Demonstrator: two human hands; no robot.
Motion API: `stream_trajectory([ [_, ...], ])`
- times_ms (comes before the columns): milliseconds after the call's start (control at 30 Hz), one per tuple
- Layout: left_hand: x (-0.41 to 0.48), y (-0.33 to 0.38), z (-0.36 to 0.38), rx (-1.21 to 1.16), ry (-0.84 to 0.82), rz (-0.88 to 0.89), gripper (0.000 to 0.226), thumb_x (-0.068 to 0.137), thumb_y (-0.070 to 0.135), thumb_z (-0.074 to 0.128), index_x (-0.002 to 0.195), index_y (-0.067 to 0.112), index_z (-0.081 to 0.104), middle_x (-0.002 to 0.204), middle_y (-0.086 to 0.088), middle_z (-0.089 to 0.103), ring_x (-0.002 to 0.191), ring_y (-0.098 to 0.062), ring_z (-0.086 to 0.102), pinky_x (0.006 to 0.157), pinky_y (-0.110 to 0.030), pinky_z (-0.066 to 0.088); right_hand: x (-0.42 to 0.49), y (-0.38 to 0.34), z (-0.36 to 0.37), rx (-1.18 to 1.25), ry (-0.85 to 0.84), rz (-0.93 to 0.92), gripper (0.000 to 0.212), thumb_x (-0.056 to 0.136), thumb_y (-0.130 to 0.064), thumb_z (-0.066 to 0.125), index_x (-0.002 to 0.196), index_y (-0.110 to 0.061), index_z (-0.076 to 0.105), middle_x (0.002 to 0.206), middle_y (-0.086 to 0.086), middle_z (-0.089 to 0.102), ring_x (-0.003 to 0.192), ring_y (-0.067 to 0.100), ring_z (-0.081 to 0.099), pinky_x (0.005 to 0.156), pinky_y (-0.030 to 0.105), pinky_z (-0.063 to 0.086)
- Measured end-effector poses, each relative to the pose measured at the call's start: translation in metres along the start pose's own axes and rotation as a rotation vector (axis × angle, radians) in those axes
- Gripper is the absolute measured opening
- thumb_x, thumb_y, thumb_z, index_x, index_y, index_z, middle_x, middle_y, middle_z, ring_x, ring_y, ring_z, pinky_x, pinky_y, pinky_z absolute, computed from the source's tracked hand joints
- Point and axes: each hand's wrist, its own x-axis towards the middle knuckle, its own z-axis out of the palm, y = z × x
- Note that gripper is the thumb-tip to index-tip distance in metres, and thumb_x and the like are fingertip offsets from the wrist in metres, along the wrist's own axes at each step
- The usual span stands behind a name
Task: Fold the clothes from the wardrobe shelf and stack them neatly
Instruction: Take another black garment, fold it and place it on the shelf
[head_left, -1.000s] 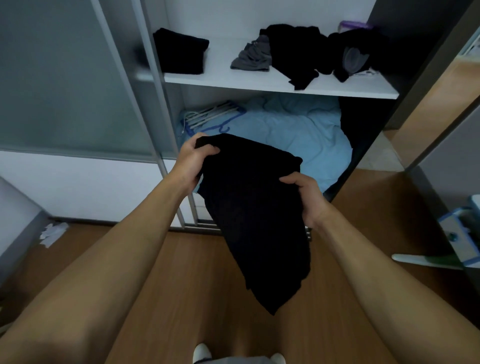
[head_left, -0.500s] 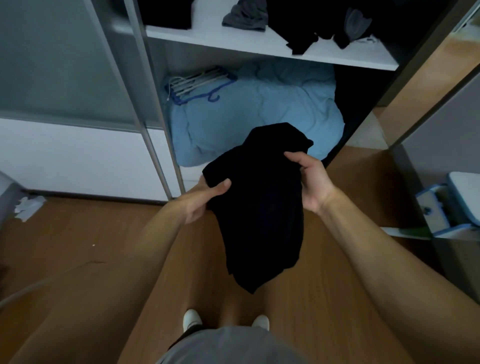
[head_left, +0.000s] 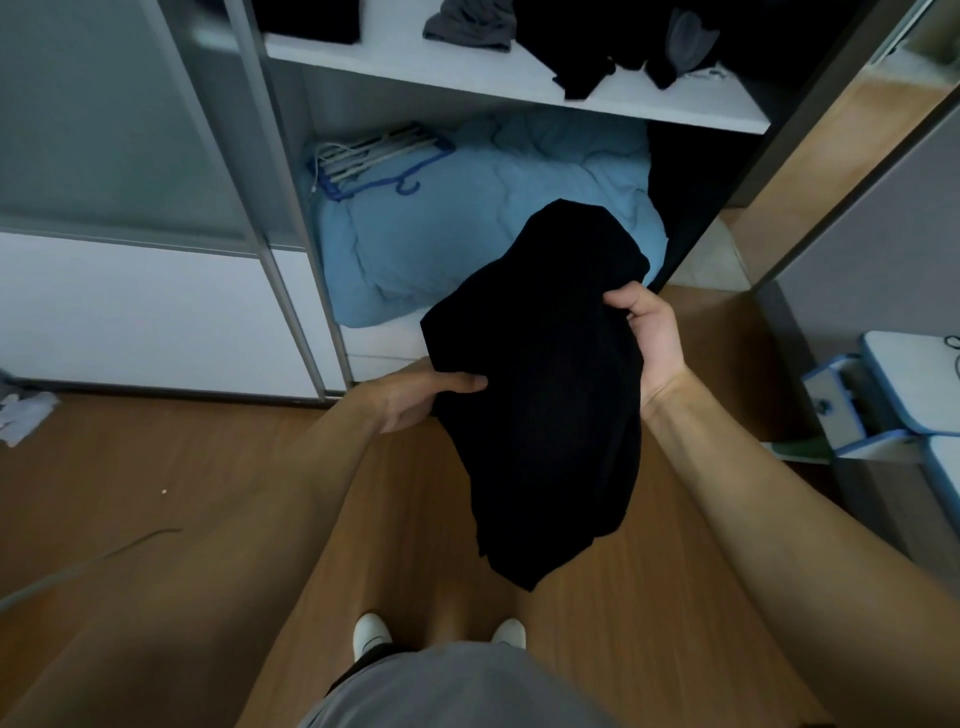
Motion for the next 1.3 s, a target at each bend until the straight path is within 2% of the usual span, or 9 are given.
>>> stream_trajectory([
  [233, 0.008, 0.027, 0.027, -0.189, 0.194, 0.19, 0.025, 0.072, -0.004, 0.054, 0.087, 0.01, 0.068, 0.079, -0.006, 0.069, 0.072, -0.019, 0.068, 0.062, -0.029, 0.056, 0.001, -0.016, -0.014, -0.084, 0.112, -0.028, 0.042, 0.092, -0.033, 0.058, 0.125, -0.008, 0.066, 0.123, 0.014, 0.07, 0.108, 0.029, 0.07, 0.084, 0.039, 0.058],
  [400, 0.01, 0.048, 0.038, -0.377, 0.262, 0.199, 0.027, 0.07, -0.011, 0.045, 0.067, 0.009, 0.063, 0.067, -0.005, 0.065, 0.061, -0.019, 0.067, 0.057, -0.031, 0.056, 0.003, -0.02, -0.036, -0.136, 0.133, -0.016, 0.053, 0.089, -0.055, 0.064, 0.125, -0.017, 0.067, 0.126, 0.009, 0.069, 0.113, 0.026, 0.068, 0.089, 0.039, 0.054],
  [533, 0.007, 0.062, 0.041, -0.446, 0.326, 0.2, 0.036, 0.072, -0.01, 0.043, 0.053, 0.014, 0.062, 0.061, -0.002, 0.062, 0.055, -0.017, 0.064, 0.054, -0.029, 0.055, 0.0, 0.001, -0.041, -0.321, 0.079, -0.026, 0.057, 0.081, -0.048, 0.076, 0.129, -0.021, 0.064, 0.127, 0.002, 0.069, 0.118, 0.018, 0.065, 0.091, 0.031, 0.053],
  [700, -0.001, 0.073, 0.034, -0.566, 0.399, 0.19, 0.021, 0.078, -0.006, 0.042, 0.08, 0.008, 0.057, 0.067, -0.006, 0.061, 0.054, -0.019, 0.064, 0.052, -0.03, 0.056, -0.002, 0.033, -0.039, -0.502, 0.02, -0.057, 0.038, 0.085, -0.034, 0.067, 0.119, -0.017, 0.066, 0.118, 0.003, 0.073, 0.11, 0.015, 0.068, 0.084, 0.021, 0.056],
  [867, -0.009, 0.072, 0.02, -0.621, 0.479, 0.162, 0.024, 0.084, -0.005, 0.039, 0.095, 0.003, 0.058, 0.08, -0.011, 0.065, 0.061, -0.023, 0.069, 0.056, -0.032, 0.058, 0.001, 0.05, -0.025, -0.761, -0.021, -0.123, 0.057, 0.08, -0.032, 0.073, 0.133, -0.019, 0.055, 0.128, 0.001, 0.067, 0.117, 0.013, 0.064, 0.103, 0.028, 0.049],
  [933, -0.012, 0.071, 0.015, -0.601, 0.491, 0.155, 0.023, 0.084, -0.005, 0.039, 0.093, 0.003, 0.059, 0.078, -0.01, 0.066, 0.061, -0.022, 0.069, 0.056, -0.032, 0.058, 0.007, 0.06, -0.017, -0.869, 0.047, -0.19, 0.049, 0.086, -0.025, 0.075, 0.132, -0.016, 0.06, 0.123, 0.001, 0.07, 0.114, 0.013, 0.066, 0.101, 0.029, 0.051],
  [1033, -0.019, 0.071, 0.007, -0.506, 0.49, 0.141, 0.02, 0.084, -0.003, 0.042, 0.09, 0.005, 0.06, 0.074, -0.008, 0.066, 0.06, -0.022, 0.068, 0.056, -0.031, 0.059, 0.012, 0.07, -0.007, -0.633, 0.286, -0.237, 0.033, 0.095, -0.025, 0.067, 0.125, -0.011, 0.065, 0.113, 0.006, 0.074, 0.106, 0.02, 0.07, 0.098, 0.035, 0.055],
  [1167, -0.03, 0.063, -0.018, -0.306, 0.46, 0.122, 0.02, 0.095, 0.022, 0.054, 0.106, 0.011, 0.066, 0.084, -0.005, 0.075, 0.073, -0.018, 0.073, 0.06, -0.027, 0.058, 0.021, 0.07, 0.007, -0.358, 0.261, -0.188, 0.029, 0.097, -0.018, 0.063, 0.124, -0.007, 0.065, 0.114, 0.01, 0.074, 0.105, 0.023, 0.071, 0.093, 0.034, 0.057],
  [1300, -0.034, 0.04, -0.046, -0.058, 0.424, 0.086, 0.048, 0.089, 0.057, 0.061, 0.126, 0.026, 0.063, 0.115, 0.008, 0.074, 0.109, -0.011, 0.068, 0.095, -0.03, 0.05, 0.031, 0.071, 0.023, -0.344, 0.259, -0.195, 0.03, 0.097, -0.013, 0.062, 0.125, -0.003, 0.063, 0.118, 0.015, 0.071, 0.109, 0.029, 0.069, 0.097, 0.039, 0.055],
])
